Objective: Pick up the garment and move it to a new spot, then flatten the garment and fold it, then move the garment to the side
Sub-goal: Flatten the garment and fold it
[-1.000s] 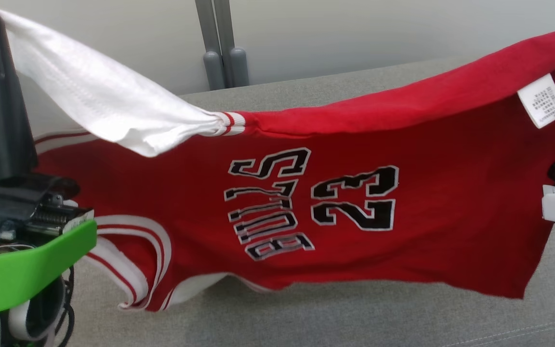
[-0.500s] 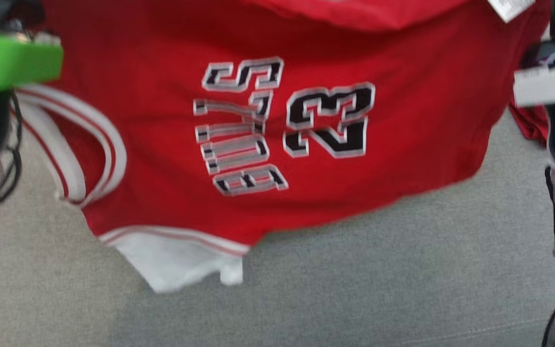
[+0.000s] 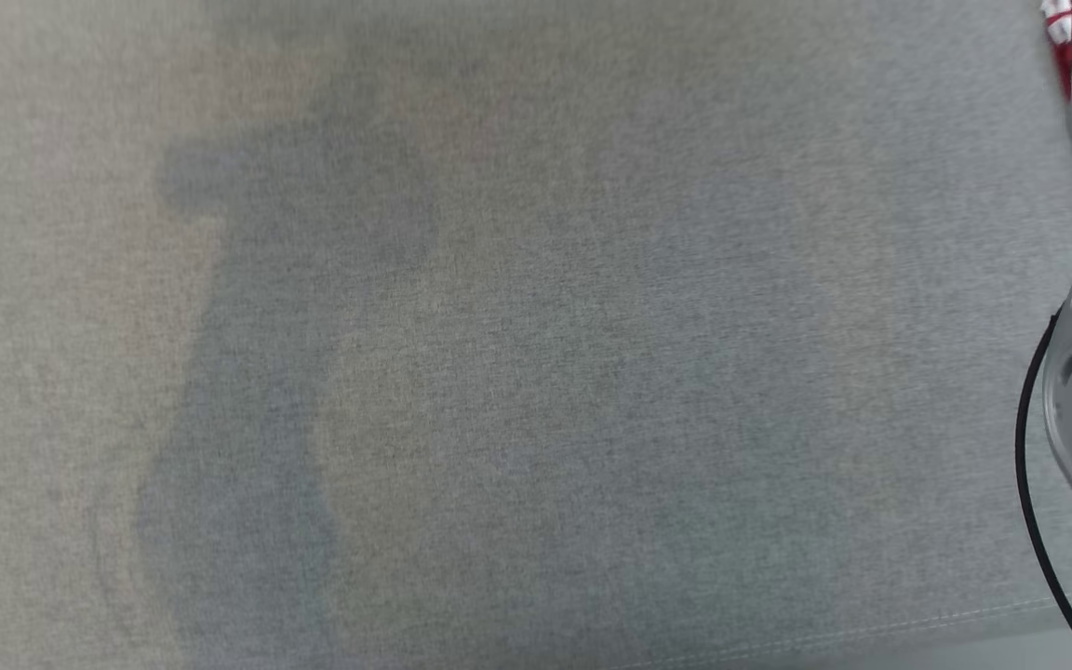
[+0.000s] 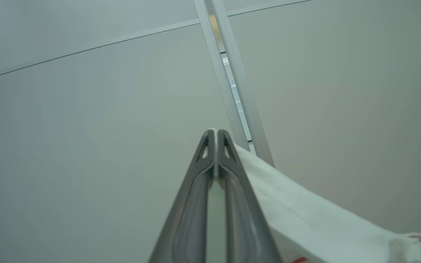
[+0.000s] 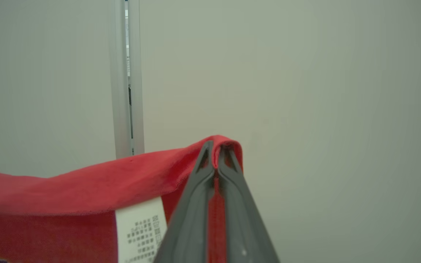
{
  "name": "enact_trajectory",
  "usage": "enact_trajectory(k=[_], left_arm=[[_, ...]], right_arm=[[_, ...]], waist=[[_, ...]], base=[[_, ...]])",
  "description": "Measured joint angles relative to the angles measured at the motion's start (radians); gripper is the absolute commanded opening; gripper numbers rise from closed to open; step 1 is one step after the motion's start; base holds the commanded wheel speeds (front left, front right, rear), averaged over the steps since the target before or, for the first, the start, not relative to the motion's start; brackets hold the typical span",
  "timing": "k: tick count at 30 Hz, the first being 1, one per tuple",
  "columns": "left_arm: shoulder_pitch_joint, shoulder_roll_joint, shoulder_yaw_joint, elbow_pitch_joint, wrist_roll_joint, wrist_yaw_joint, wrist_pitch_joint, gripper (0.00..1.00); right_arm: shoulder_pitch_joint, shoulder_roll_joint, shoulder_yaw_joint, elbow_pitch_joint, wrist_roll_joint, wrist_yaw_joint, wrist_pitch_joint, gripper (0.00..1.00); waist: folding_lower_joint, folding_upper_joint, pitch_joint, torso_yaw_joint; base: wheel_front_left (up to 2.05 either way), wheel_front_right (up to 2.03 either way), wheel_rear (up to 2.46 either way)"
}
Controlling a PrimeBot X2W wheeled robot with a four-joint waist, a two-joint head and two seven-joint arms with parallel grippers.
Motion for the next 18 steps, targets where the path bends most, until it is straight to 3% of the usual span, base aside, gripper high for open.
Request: enact_trajectory(k=[4,9,12,18], left_arm=[[0.012,-0.044,-0.004,0.099,-0.03,-0.004,-0.076,0.0],[0.149,-0.072,0.01,0.161,-0.068,-0.023,-0.122,0.0],[0.226,-0.081,0.02,0.154,-0.095,-0.048,-0.13,0.0],[0.372,-0.086,0.079,0.01,-0.128,-0.084,-0.133,0.0]], right_arm=[[-0.041,0.015,-0.044,0.119,-0.045,0.0,-0.03,0.0],[0.035,0.031,-0.06,0.208,-0.066,0.0,-0.036,0.0],[0.094,0.035,-0.048,0.21,-0.058,0.0,-0.038,0.0],[0.194,0.039,-0.014,0.167,0.078,0.0,-0.039,0.0]], waist=[[0.0,0.0,0.066,0.015],[0.0,0.0,0.146,0.04],[0.0,0.0,0.189,0.054],[0.0,0.0,0.243,0.079]], base=[[0.0,0.0,0.0],[0.0,0.0,0.0],[0.0,0.0,0.0],[0.0,0.0,0.0]])
